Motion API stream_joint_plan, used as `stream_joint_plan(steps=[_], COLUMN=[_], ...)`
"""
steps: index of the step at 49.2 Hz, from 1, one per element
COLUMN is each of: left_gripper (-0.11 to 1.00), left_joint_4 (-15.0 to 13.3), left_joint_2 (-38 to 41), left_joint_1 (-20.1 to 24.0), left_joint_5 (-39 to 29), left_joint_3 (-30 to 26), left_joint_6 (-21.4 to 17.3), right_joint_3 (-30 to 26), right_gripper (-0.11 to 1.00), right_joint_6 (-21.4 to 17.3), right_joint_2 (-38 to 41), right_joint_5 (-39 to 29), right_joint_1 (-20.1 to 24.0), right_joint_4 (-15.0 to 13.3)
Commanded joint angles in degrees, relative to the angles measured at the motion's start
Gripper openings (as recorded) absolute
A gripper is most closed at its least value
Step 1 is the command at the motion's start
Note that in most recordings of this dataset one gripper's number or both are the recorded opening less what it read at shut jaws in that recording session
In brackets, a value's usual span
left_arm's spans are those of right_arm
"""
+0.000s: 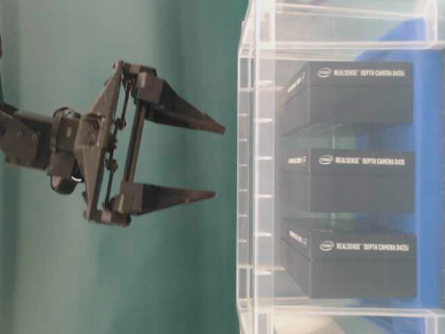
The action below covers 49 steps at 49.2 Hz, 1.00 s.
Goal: Take out the box from the case.
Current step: 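Swing the open right gripper over the middle black box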
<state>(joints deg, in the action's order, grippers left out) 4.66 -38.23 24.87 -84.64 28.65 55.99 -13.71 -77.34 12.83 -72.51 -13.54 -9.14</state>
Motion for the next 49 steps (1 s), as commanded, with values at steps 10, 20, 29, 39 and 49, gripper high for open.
stream_joint_plan(steps=[10, 20, 29, 39, 49], left_gripper=[0.96, 0.96, 0.96, 0.96, 0.96], left_joint_4=[0.3, 0.2, 0.3, 0.3, 0.3], left_joint_2=[-0.2, -0.2, -0.4, -0.4, -0.3], left_joint_1=[0.1, 0.1, 0.1, 0.1, 0.1], left_joint_5=[0.2, 0.3, 0.2, 0.2, 0.2], left_joint_3=[-1.8, -1.8, -1.8, -1.8, -1.8], left_joint_6=[-0.3, -0.3, -0.3, -0.3, -0.3], right_joint_3=[-4.1, -4.2, -4.2, -4.2, -4.2], right_gripper=[0.95, 0.95, 0.95, 0.95, 0.95], right_joint_6=[-0.2, -0.2, -0.2, -0.2, -0.2], right_joint_2=[0.9, 0.9, 1.0, 1.1, 1.5], right_joint_5=[0.3, 0.1, 0.1, 0.1, 0.1], right_joint_1=[0.5, 0.5, 0.5, 0.5, 0.5], right_joint_4=[0.1, 0.1, 0.0, -0.1, 0.0])
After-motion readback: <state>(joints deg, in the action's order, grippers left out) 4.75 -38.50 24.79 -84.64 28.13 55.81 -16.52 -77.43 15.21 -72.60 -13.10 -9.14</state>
